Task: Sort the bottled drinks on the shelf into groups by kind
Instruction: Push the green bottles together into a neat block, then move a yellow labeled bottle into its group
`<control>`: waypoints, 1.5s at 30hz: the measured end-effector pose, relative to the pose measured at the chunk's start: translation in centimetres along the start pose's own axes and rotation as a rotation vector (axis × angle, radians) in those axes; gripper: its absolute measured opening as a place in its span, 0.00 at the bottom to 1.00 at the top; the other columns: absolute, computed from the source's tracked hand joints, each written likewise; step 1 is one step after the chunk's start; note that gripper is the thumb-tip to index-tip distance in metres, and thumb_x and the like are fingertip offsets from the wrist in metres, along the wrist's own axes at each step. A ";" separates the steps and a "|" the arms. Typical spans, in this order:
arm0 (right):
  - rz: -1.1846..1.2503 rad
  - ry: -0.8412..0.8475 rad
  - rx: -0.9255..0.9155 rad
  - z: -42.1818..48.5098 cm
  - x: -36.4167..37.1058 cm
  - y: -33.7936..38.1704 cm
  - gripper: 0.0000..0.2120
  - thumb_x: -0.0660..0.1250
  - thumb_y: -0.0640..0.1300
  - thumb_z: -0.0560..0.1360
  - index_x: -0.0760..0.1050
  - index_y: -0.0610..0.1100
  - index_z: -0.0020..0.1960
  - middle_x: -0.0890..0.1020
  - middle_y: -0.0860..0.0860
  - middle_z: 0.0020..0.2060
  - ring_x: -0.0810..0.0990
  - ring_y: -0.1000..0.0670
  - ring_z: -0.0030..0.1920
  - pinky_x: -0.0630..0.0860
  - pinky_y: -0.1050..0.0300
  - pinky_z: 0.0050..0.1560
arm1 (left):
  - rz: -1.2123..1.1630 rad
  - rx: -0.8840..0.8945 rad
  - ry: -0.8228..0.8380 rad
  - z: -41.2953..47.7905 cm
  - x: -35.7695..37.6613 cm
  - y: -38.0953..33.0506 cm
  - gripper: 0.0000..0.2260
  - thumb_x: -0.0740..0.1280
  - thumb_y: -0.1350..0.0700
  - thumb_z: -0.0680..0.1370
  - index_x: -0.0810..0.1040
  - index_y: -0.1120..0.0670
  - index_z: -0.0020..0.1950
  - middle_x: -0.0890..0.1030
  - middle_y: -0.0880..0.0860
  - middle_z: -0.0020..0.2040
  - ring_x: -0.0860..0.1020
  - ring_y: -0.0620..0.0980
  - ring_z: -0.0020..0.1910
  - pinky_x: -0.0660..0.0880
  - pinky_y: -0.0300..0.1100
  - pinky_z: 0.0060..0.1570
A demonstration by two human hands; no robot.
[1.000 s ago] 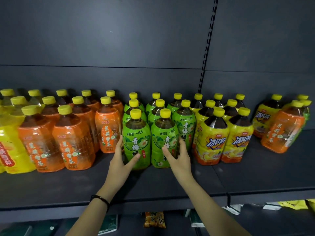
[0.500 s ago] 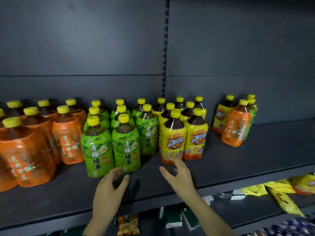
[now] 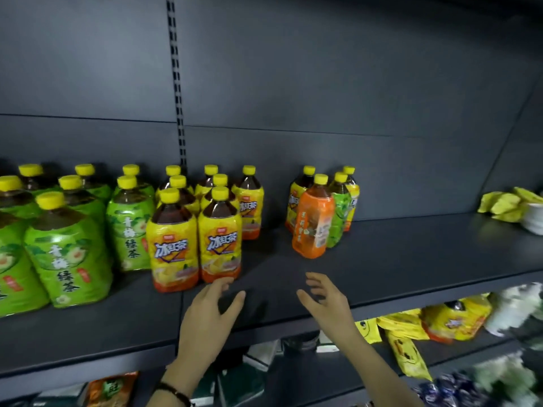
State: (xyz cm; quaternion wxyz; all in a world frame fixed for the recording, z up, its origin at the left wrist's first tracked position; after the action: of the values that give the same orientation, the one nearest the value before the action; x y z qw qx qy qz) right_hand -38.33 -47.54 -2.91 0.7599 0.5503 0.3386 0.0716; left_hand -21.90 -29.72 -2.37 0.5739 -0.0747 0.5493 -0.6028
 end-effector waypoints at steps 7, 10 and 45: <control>-0.006 -0.048 0.037 5.0 -7.0 -4.1 0.21 0.70 0.48 0.75 0.70 0.50 0.66 0.77 0.54 0.56 0.76 0.52 0.57 0.71 0.60 0.54 | -0.075 0.027 0.050 3.4 6.6 -4.1 0.18 0.67 0.45 0.75 0.73 0.46 0.64 0.76 0.44 0.57 0.75 0.43 0.56 0.74 0.41 0.51; 0.023 -0.069 0.042 7.6 -8.7 -5.4 0.20 0.69 0.48 0.75 0.70 0.51 0.65 0.77 0.54 0.56 0.76 0.52 0.57 0.72 0.59 0.55 | -0.128 0.013 0.063 6.2 9.2 -4.8 0.17 0.68 0.47 0.76 0.73 0.47 0.64 0.76 0.45 0.57 0.76 0.43 0.56 0.72 0.38 0.49; 0.380 0.072 -0.070 31.6 -20.9 -9.2 0.29 0.74 0.41 0.69 0.66 0.53 0.65 0.80 0.52 0.53 0.80 0.56 0.51 0.78 0.64 0.41 | -0.539 -0.095 -0.028 17.3 21.9 -13.4 0.38 0.80 0.46 0.59 0.62 0.34 0.61 0.72 0.37 0.60 0.75 0.36 0.57 0.77 0.36 0.48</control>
State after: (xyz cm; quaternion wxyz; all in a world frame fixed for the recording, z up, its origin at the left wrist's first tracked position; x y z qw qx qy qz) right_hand -37.86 -85.99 3.28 0.7387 0.5747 0.2528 0.2454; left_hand -24.86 -60.13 2.51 0.3959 -0.2534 0.5292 -0.7063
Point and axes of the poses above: each hand's wrist, its own z-axis towards the middle knuckle, its own x-axis out of the palm, y = z × x, the point moved 3 cm from there along z, towards the middle knuckle
